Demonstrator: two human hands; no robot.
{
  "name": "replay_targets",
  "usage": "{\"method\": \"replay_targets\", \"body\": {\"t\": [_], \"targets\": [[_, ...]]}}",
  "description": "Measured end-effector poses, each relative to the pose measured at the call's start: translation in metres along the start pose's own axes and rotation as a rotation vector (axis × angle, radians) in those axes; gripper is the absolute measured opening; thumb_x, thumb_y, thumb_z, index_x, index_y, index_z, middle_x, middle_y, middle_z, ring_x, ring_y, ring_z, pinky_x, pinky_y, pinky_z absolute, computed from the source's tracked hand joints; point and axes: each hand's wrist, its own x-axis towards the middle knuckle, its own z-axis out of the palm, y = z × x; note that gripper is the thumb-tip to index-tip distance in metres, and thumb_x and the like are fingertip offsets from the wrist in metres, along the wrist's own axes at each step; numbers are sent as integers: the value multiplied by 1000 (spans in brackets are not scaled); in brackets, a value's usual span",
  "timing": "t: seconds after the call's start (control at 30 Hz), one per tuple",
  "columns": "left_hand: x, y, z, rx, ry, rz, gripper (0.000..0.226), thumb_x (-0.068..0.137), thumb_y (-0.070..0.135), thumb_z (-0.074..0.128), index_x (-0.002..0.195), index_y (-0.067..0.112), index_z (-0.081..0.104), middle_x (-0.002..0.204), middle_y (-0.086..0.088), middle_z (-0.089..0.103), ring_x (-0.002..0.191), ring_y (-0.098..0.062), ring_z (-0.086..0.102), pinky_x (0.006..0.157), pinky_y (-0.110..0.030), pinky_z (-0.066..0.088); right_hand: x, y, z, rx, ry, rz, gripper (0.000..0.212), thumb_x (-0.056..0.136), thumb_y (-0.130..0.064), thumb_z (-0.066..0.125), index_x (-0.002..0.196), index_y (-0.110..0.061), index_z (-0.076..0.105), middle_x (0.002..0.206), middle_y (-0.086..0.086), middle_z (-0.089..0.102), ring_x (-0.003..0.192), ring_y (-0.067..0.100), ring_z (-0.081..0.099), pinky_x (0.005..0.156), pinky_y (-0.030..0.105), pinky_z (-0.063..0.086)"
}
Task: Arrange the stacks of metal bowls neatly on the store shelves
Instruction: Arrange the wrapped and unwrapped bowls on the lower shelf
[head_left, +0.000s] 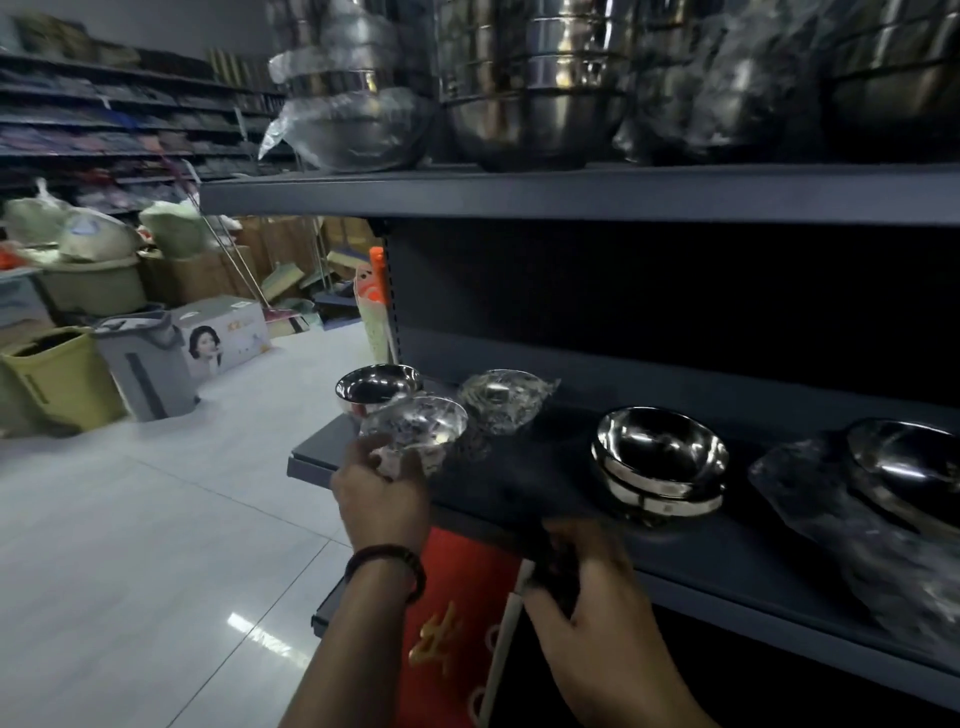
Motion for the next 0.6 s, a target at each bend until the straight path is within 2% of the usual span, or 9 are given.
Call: {"method": "replay_targets", "body": {"t": [0.07,0.1,0.2,0.27,0.33,0.43,0.5,0.6], "targets": [[15,-10,-7,41,-58,3,35,93,31,67,128,30,62,115,-14,63,95,-29,64,84,-35,52,16,-4,10,-27,-56,14,53,92,-26,72,134,-46,48,133,-19,45,108,-16,55,85,-3,36],[21,-15,-9,86,-95,18,36,93,34,65,129,37,60,110,-16,66,92,-32,67,81,-37,54,28,-6,15,-46,-51,10,55,92,-24,72,138,-44,50,136,-14,48,110,-9,57,90,-1,37],[32,-30,-11,308,-234,52,36,93,32,61,121,53,53,101,-16,67,85,-37,67,81,-49,59,73,-19,26,-136,-7,-4,57,96,-19,66,147,-38,49,146,1,47,127,17,59,110,25,44],[35,-34,-12,434,-294,52,37,90,30,60,117,53,50,103,-12,65,93,-38,65,86,-50,57,107,-28,31,-217,40,-24,59,97,-14,58,151,-33,44,145,11,46,129,32,59,112,39,47],[37,-36,-13,466,-315,79,34,89,29,61,113,50,49,104,-9,64,97,-38,63,85,-49,56,141,-34,33,-314,56,9,64,97,-10,54,155,-29,36,141,20,50,125,42,60,107,48,51],[38,-37,-13,439,-293,141,24,91,28,64,105,43,51,105,-8,62,95,-37,62,80,-46,56,181,-37,34,-436,-8,105,73,93,-8,58,158,-23,28,134,25,62,123,45,63,104,50,54],[39,-39,-14,429,-270,160,24,93,26,65,107,40,53,108,-9,60,97,-36,61,79,-44,54,197,-35,37,-480,-41,151,76,92,-7,60,160,-20,28,138,24,62,128,43,61,106,49,54],[40,-43,-16,386,-257,180,20,95,22,66,105,36,56,109,-8,60,96,-33,59,77,-40,51,209,-30,43,-573,-59,149,67,95,-7,60,157,-15,37,142,22,60,131,41,60,108,49,53]]}}
